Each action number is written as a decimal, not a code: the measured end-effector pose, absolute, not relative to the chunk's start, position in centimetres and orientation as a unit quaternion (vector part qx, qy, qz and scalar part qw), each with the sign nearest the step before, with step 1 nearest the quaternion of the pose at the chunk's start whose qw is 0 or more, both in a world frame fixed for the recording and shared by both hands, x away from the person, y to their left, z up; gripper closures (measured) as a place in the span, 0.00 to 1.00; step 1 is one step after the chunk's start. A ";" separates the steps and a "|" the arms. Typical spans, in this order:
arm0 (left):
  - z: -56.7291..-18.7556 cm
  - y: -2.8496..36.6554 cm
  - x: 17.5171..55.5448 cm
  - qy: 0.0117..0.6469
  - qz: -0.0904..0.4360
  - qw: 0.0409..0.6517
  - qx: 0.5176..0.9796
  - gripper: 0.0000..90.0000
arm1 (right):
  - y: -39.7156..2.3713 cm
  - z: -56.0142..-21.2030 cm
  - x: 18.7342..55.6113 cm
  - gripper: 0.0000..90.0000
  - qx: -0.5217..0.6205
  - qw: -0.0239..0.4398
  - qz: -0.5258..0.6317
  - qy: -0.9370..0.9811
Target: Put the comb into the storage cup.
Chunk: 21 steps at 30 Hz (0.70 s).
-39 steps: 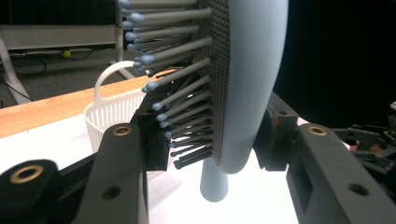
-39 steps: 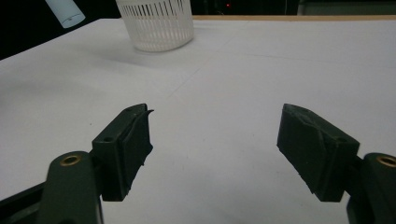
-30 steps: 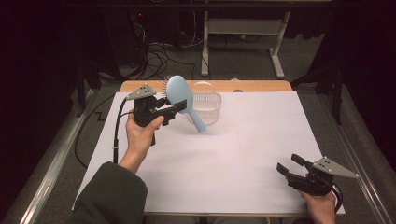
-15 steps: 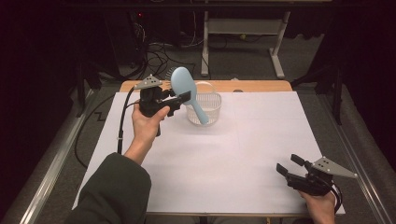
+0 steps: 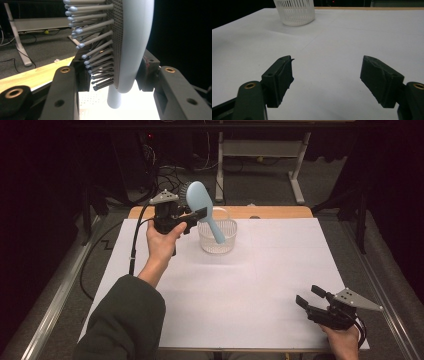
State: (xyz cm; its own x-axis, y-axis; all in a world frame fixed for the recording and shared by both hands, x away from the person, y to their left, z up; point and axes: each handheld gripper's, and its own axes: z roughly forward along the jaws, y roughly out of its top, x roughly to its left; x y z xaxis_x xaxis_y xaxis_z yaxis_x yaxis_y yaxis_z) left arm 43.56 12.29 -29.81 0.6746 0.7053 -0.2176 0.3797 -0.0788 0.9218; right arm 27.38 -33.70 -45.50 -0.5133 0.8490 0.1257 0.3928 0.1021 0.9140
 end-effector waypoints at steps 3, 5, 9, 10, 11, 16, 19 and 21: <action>-29.6 11.9 44.0 0.378 0.150 0.559 0.723 0.61 | -33.7 -45.5 27.4 0.29 0.438 0.225 0.507 0.708; -29.4 11.7 44.4 0.379 0.154 0.554 0.725 0.61 | -33.7 -45.5 27.4 0.29 0.438 0.225 0.507 0.707; -29.2 11.2 45.1 0.381 0.162 0.549 0.726 0.61 | -33.8 -45.5 27.4 0.29 0.438 0.225 0.508 0.707; -29.2 11.2 45.2 0.382 0.163 0.547 0.727 0.61 | -33.8 -45.5 27.4 0.29 0.438 0.225 0.507 0.707; -29.2 11.1 45.4 0.384 0.162 0.547 0.726 0.61 | -33.8 -45.5 27.4 0.29 0.440 0.223 0.508 0.706; -29.7 10.6 46.1 0.391 0.164 0.541 0.726 0.61 | -33.8 -45.5 27.4 0.29 0.439 0.223 0.508 0.707; -30.2 10.4 46.6 0.399 0.169 0.532 0.728 0.61 | -33.8 -45.5 27.4 0.29 0.437 0.223 0.509 0.707; -30.5 10.3 46.9 0.403 0.166 0.530 0.727 0.61 | -33.8 -45.5 27.4 0.29 0.438 0.223 0.509 0.707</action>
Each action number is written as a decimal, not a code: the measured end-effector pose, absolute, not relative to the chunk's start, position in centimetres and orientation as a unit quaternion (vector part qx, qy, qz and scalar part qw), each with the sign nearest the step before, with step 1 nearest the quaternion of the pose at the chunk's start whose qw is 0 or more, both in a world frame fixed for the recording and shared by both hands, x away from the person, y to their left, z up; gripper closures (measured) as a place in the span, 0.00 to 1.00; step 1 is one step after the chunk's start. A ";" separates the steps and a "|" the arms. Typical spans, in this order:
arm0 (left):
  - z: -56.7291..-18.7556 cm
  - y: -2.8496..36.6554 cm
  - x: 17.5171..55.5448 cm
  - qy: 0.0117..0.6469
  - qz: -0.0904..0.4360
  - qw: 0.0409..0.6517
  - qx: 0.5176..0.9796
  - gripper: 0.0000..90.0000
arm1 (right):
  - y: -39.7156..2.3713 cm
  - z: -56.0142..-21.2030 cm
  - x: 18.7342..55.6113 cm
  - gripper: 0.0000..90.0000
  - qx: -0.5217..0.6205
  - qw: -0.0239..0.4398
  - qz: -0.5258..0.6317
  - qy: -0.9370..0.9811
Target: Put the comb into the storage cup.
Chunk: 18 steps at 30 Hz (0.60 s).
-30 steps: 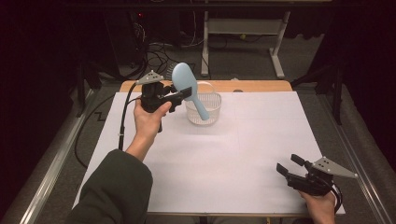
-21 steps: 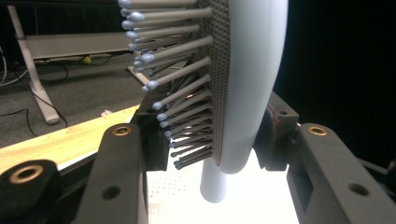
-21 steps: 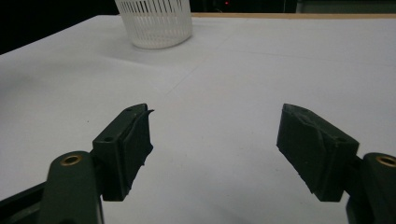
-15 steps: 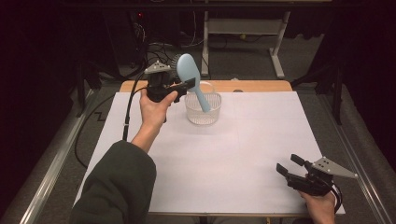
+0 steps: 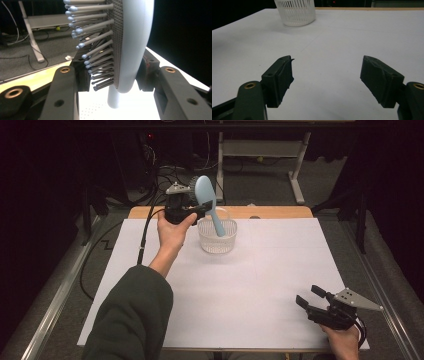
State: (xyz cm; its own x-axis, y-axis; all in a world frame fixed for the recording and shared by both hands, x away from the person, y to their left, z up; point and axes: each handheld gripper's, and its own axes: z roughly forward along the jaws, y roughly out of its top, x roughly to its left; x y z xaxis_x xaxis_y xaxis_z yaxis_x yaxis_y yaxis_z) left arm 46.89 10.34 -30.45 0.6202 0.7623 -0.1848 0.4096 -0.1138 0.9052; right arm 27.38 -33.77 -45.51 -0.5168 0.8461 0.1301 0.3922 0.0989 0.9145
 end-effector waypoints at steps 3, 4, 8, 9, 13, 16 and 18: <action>-30.7 10.1 47.1 0.403 0.167 0.528 0.729 0.61 | -33.8 -45.5 27.4 0.29 0.438 0.223 0.509 0.707; -30.8 10.1 47.2 0.405 0.167 0.528 0.728 0.61 | -33.8 -45.5 27.4 0.29 0.438 0.222 0.509 0.707; -31.3 9.9 47.6 0.411 0.169 0.521 0.729 0.61 | -33.8 -45.5 27.4 0.29 0.437 0.223 0.509 0.708; -31.4 9.9 47.7 0.412 0.171 0.518 0.730 0.61 | -33.8 -45.5 27.4 0.29 0.437 0.223 0.508 0.708; -31.8 9.8 48.0 0.416 0.174 0.511 0.732 0.60 | -33.8 -45.5 27.4 0.29 0.437 0.222 0.509 0.707; -32.1 9.8 48.2 0.418 0.171 0.507 0.734 0.60 | -33.8 -45.6 27.5 0.29 0.437 0.221 0.509 0.707; -32.4 9.7 48.3 0.417 0.170 0.506 0.736 0.60 | -33.8 -45.5 27.5 0.29 0.437 0.220 0.510 0.707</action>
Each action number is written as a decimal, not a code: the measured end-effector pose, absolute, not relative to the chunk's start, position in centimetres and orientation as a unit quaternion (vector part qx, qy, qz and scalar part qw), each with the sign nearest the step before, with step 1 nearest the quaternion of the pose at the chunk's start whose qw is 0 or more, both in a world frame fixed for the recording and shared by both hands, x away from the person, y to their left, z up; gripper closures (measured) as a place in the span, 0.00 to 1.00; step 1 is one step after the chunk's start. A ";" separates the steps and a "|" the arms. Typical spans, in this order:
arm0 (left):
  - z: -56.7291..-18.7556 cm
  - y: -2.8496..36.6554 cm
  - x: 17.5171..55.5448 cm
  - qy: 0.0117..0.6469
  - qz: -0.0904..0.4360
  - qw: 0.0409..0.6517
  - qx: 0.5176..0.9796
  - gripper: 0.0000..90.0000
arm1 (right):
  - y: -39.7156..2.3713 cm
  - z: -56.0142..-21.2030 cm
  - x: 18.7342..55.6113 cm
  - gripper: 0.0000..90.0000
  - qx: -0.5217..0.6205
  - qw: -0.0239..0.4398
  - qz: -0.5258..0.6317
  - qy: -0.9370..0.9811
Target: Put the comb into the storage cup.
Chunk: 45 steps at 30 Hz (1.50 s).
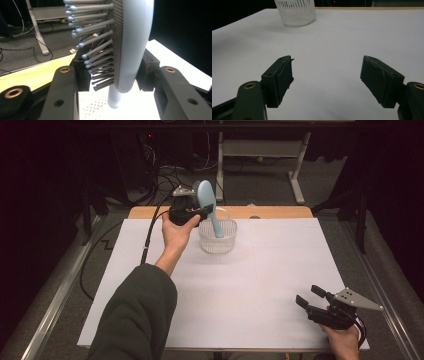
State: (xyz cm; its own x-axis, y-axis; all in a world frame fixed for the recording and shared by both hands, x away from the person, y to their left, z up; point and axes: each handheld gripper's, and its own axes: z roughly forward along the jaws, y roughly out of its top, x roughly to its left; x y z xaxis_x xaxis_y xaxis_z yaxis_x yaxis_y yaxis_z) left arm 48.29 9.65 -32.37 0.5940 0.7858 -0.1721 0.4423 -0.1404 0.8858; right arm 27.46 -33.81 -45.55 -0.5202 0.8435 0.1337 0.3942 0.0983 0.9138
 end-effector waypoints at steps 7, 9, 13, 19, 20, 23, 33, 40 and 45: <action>-33.4 9.5 48.5 0.422 0.161 0.501 0.738 0.60 | -33.8 -45.6 27.5 0.29 0.436 0.221 0.510 0.707; -33.6 9.4 48.6 0.425 0.162 0.499 0.738 0.60 | -33.8 -45.6 27.5 0.29 0.436 0.222 0.510 0.707; -33.9 9.2 48.7 0.426 0.169 0.491 0.741 0.60 | -33.8 -45.6 27.5 0.29 0.439 0.222 0.510 0.706; -34.4 8.8 48.9 0.426 0.164 0.486 0.746 0.60 | -33.9 -45.6 27.5 0.29 0.439 0.220 0.510 0.707; -34.5 8.8 49.0 0.427 0.163 0.486 0.745 0.60 | -33.9 -45.6 27.5 0.29 0.438 0.221 0.510 0.707; -34.7 8.6 49.1 0.430 0.162 0.484 0.745 0.60 | -33.9 -45.6 27.5 0.28 0.439 0.222 0.509 0.707; -35.3 8.2 49.3 0.431 0.158 0.476 0.750 0.60 | -33.7 -45.5 27.6 0.27 0.435 0.226 0.505 0.710; -35.7 7.6 49.2 0.429 0.157 0.477 0.751 0.59 | -33.7 -45.5 27.5 0.27 0.433 0.227 0.505 0.712; -36.0 7.4 49.2 0.428 0.157 0.473 0.754 0.59 | -33.7 -45.5 27.6 0.27 0.432 0.225 0.506 0.712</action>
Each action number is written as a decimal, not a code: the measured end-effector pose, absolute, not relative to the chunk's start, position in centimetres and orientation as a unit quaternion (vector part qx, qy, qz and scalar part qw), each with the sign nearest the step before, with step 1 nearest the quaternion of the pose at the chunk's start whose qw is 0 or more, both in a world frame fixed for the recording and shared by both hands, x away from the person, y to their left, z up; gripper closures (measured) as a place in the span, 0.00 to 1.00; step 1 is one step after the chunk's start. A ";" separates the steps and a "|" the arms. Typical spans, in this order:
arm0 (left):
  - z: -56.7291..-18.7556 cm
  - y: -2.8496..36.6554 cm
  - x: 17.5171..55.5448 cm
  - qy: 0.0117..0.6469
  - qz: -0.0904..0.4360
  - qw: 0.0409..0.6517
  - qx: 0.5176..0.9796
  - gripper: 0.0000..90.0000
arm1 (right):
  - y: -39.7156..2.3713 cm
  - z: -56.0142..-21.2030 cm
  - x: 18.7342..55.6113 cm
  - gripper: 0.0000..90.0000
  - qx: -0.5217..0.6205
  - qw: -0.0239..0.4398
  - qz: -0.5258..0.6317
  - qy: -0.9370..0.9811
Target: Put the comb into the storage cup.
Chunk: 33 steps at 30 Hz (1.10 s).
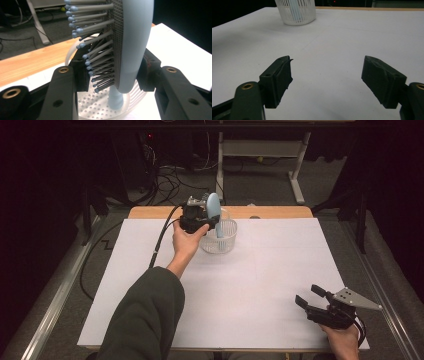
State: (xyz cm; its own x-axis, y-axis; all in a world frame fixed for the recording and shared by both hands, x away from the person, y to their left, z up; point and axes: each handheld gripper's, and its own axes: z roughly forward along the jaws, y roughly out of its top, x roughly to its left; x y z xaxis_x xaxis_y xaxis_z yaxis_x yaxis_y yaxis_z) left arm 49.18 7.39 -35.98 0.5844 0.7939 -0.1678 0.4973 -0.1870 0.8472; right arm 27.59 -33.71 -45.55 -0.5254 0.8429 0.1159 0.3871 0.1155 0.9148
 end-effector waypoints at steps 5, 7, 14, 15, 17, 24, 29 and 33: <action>-36.2 7.2 49.2 0.428 0.155 0.474 0.754 0.59 | -33.7 -45.5 27.6 0.27 0.431 0.225 0.506 0.712; -36.2 7.1 49.3 0.429 0.154 0.477 0.752 0.59 | -33.7 -45.5 27.6 0.27 0.431 0.225 0.507 0.712; -36.5 7.0 49.4 0.427 0.153 0.472 0.756 0.59 | -33.7 -45.5 27.6 0.27 0.431 0.225 0.507 0.712; -36.5 7.0 49.4 0.426 0.153 0.473 0.756 0.59 | -33.7 -45.5 27.6 0.27 0.431 0.225 0.507 0.712; -36.6 6.9 49.4 0.425 0.151 0.473 0.756 0.59 | -33.7 -45.5 27.6 0.27 0.431 0.225 0.507 0.712; -36.6 6.9 49.4 0.427 0.149 0.475 0.755 0.59 | -33.8 -45.5 27.6 0.27 0.431 0.225 0.508 0.712; -36.7 7.1 49.3 0.426 0.151 0.474 0.756 0.58 | -33.7 -45.5 27.6 0.27 0.430 0.224 0.508 0.712; -36.6 7.3 49.3 0.423 0.151 0.470 0.760 0.57 | -33.7 -45.5 27.6 0.27 0.430 0.224 0.507 0.712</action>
